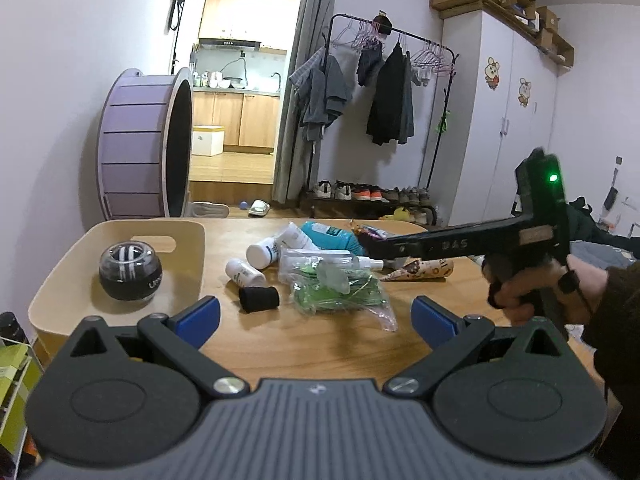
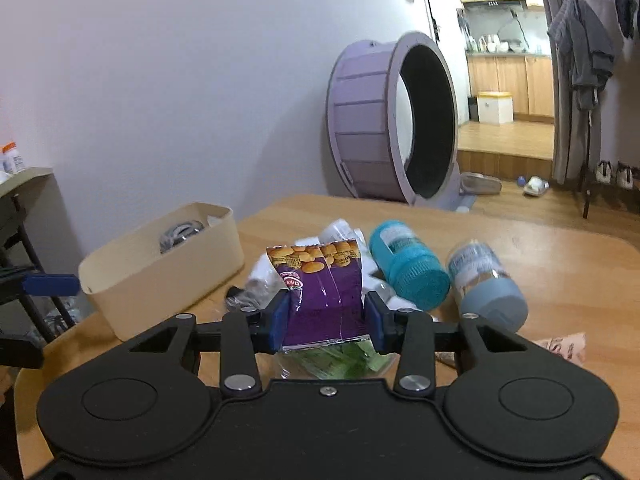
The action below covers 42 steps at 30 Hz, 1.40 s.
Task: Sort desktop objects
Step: 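Move the right gripper back over the pile toward the paper cone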
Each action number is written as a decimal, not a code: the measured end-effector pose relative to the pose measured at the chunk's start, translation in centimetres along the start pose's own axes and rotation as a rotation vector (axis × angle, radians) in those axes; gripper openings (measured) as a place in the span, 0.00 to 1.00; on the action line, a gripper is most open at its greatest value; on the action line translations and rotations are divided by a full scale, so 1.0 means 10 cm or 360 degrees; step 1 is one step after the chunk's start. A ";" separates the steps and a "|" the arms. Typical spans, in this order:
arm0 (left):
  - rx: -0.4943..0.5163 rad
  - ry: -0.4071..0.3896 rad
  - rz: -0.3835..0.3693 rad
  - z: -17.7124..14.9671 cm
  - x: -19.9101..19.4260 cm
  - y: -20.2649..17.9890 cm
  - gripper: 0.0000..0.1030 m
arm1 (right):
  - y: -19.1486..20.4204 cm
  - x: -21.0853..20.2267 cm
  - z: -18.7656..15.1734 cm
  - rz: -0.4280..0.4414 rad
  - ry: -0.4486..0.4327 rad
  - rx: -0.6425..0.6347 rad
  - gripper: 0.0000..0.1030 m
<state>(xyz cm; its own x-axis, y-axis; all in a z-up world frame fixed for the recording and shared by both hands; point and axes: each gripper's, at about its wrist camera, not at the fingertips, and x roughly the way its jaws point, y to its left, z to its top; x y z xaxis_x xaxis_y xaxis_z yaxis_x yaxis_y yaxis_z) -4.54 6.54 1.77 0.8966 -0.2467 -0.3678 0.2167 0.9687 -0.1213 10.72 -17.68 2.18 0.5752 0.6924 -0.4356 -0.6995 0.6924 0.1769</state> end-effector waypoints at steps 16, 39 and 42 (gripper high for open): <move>-0.0125 -0.0072 0.0207 -0.13 -0.56 0.41 0.99 | 0.97 0.36 0.30 0.0432 0.0042 -0.0180 0.38; -0.0128 -0.0067 0.0175 -0.10 -0.56 0.42 0.99 | 0.59 0.06 0.11 0.0185 0.0039 -0.0126 0.67; -0.0095 -0.0058 0.0138 -0.10 -0.47 0.31 0.99 | 0.32 -0.15 0.00 0.0087 0.0019 -0.0032 0.67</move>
